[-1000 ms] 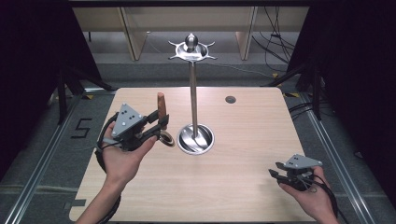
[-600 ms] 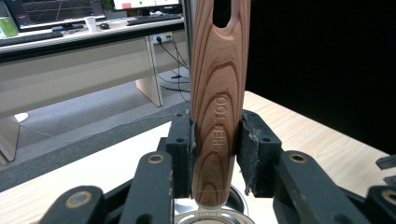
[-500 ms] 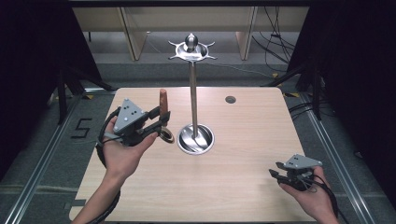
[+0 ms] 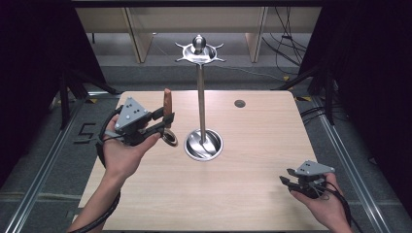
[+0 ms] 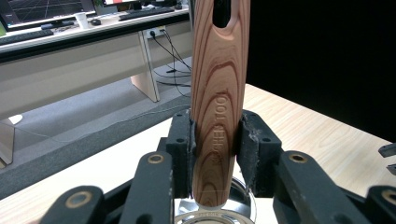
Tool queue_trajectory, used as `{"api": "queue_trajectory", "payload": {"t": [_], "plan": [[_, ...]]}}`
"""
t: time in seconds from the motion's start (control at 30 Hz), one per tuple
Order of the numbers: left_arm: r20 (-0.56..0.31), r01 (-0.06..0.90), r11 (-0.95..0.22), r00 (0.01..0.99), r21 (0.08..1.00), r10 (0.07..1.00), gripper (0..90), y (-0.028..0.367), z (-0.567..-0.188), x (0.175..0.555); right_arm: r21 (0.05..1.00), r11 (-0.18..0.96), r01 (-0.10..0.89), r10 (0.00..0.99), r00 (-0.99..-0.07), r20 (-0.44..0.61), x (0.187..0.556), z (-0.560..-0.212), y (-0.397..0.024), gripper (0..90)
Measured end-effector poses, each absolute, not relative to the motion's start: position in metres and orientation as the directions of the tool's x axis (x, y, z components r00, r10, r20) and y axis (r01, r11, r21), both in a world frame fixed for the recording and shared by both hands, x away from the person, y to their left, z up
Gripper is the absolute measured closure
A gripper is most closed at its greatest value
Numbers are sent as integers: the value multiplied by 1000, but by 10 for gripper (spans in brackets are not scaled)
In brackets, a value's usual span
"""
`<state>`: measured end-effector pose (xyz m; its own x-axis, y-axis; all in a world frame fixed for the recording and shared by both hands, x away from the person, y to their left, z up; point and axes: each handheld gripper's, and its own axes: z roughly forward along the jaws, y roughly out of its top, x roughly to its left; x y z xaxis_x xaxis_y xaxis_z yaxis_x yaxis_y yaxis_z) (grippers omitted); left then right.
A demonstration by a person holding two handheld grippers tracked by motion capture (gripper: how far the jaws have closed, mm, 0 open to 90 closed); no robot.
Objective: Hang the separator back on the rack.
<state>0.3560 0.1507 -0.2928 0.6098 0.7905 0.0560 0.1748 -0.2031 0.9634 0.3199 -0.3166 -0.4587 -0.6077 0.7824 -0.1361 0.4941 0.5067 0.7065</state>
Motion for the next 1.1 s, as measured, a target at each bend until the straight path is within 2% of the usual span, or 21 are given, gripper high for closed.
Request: {"api": "queue_trajectory", "payload": {"t": [0.4,1.1], "plan": [[79,176,-251,650,952,756,671,156,-286,367,703,504,501,784,-607,-129,320,-459,-317,589],[51,190,-235,665,953,745,671,169,-274,380,706,495,505,790,-600,-125,319,-459,-316,575]]}}
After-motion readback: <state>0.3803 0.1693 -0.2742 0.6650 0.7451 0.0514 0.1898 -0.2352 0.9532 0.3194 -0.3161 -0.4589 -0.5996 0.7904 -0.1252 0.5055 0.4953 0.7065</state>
